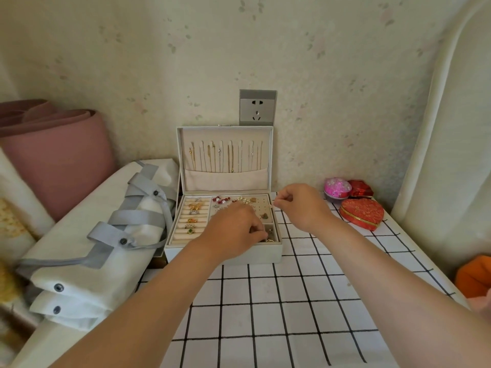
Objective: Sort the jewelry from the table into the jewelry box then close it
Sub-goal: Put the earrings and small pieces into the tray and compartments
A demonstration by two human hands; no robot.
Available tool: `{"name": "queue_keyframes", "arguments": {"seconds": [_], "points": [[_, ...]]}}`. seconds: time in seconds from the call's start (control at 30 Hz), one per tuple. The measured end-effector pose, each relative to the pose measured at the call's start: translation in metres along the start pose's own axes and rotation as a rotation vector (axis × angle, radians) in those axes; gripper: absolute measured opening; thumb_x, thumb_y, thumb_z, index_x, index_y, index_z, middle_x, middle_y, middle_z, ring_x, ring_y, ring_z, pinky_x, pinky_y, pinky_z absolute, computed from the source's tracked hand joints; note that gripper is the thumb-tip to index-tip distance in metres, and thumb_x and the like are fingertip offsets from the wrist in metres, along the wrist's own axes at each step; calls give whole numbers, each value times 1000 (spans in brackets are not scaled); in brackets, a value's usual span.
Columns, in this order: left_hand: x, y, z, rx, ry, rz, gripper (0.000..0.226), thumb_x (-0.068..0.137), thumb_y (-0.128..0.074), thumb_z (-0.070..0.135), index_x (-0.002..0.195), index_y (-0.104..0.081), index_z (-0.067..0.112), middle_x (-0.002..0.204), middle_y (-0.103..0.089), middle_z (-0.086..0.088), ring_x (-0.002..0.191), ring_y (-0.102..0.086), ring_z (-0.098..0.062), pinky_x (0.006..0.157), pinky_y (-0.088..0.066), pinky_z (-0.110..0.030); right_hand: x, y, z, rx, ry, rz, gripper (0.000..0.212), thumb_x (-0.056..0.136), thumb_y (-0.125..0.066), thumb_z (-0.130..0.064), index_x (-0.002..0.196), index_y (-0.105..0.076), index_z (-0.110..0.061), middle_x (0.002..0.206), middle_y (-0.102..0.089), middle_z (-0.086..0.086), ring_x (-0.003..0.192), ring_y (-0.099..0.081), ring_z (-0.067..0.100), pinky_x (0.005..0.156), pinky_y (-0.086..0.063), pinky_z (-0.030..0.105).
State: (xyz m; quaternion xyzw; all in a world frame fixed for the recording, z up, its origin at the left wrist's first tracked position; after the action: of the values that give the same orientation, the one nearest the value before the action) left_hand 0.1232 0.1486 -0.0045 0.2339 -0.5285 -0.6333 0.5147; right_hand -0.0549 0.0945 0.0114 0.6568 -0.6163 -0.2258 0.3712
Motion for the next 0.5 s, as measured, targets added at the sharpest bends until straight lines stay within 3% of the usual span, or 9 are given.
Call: {"name": "queue_keyframes", "arguments": {"seconds": [0.2, 0.33, 0.4, 0.5], "points": [[14, 2, -7, 10, 6, 173, 18, 95, -59, 30, 108, -72, 31, 106, -61, 10, 106, -45, -12, 87, -41, -31, 1, -12, 1, -87, 17, -24, 11, 93, -67, -28, 83, -71, -27, 84, -66, -14, 86, -64, 13, 84, -55, 42], [22, -5, -13, 144, -70, 108, 28, 98, -53, 31, 123, -67, 33, 123, -62, 13, 112, -45, -15, 90, -41, -35, 2, -14, 1, -114, 19, -3, 10, 94, -65, -28, 85, -69, -28, 86, -68, -9, 86, -64, 15, 82, -56, 42], [26, -6, -12, 207, -91, 60, 28, 100, -50, 31, 122, -67, 36, 120, -64, 14, 107, -47, -15, 87, -38, -34, 4, -16, 1, -108, 22, 0, 10, 94, -66, -27, 85, -69, -28, 87, -68, -8, 85, -64, 15, 82, -56, 42], [31, -5, -10, 217, -103, 84, 20, 96, -54, 35, 102, -74, 35, 101, -68, 12, 93, -49, -14, 85, -42, -35, 5, -17, 1, -102, 24, -5, 12, 94, -66, -28, 83, -66, -30, 86, -67, -9, 85, -64, 14, 81, -56, 39]]}}
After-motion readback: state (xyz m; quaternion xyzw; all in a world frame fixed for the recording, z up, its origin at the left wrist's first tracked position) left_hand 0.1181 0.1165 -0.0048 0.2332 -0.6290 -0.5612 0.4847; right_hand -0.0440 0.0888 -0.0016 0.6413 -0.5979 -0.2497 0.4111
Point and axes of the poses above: each hand's wrist, its own x-axis towards the middle knuckle, its own y-axis out of the back of the hand, z = x × y, the point moved 1 cm from there along x, towards the middle knuckle
